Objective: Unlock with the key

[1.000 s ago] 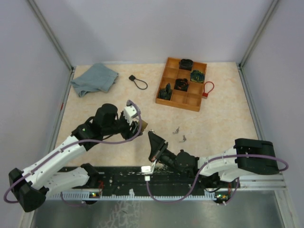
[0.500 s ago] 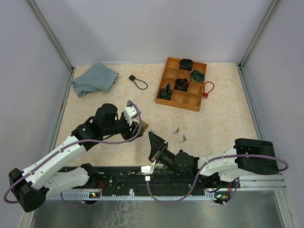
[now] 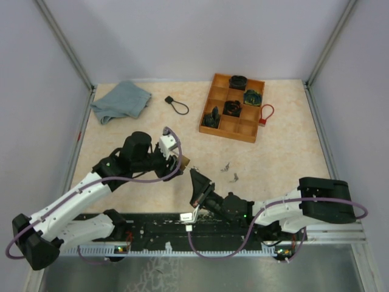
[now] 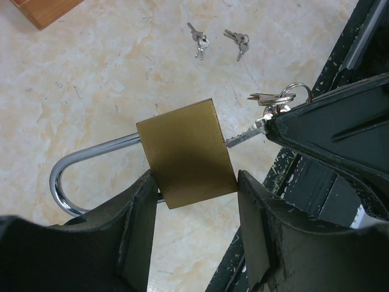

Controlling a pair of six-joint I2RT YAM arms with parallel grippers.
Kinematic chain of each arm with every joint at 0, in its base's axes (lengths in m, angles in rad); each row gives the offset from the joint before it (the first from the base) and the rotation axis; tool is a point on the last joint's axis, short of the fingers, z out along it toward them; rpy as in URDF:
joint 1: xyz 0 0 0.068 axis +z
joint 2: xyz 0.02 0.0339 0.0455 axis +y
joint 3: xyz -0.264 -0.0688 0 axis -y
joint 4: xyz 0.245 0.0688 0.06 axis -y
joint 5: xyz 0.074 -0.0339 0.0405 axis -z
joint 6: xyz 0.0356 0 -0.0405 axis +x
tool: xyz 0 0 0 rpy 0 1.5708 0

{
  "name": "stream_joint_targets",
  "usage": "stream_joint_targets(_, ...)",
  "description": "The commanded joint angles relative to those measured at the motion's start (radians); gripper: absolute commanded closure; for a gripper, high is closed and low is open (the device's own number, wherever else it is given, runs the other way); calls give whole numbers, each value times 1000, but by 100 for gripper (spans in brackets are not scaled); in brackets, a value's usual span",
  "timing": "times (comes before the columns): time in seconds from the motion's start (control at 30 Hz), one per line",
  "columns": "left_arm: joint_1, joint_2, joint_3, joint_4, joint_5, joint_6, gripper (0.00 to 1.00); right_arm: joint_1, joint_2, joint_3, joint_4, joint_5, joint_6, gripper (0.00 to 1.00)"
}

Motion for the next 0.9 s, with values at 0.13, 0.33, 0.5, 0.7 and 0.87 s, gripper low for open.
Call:
stream_joint_targets(0.13,-1,3,91,53,60,-46,100,14,22,44,-17,12,-5,100)
stream_joint_targets(0.33,-1,20,107,32,84,-45,100,15,27,47,-28,19,-15,100)
stream_joint_targets(0.5,-2,71,140,-30,99,-48,100,14,35,63,-53,23,-31,100)
stream_joint_targets(0.7,-6,117,167,-64,118,-45,100,19,57,87,-74,6,-41,100)
stream_joint_targets(0.87,-19,111,168,-62,135,-38,100,19,48,108,-137,-11,-6,100)
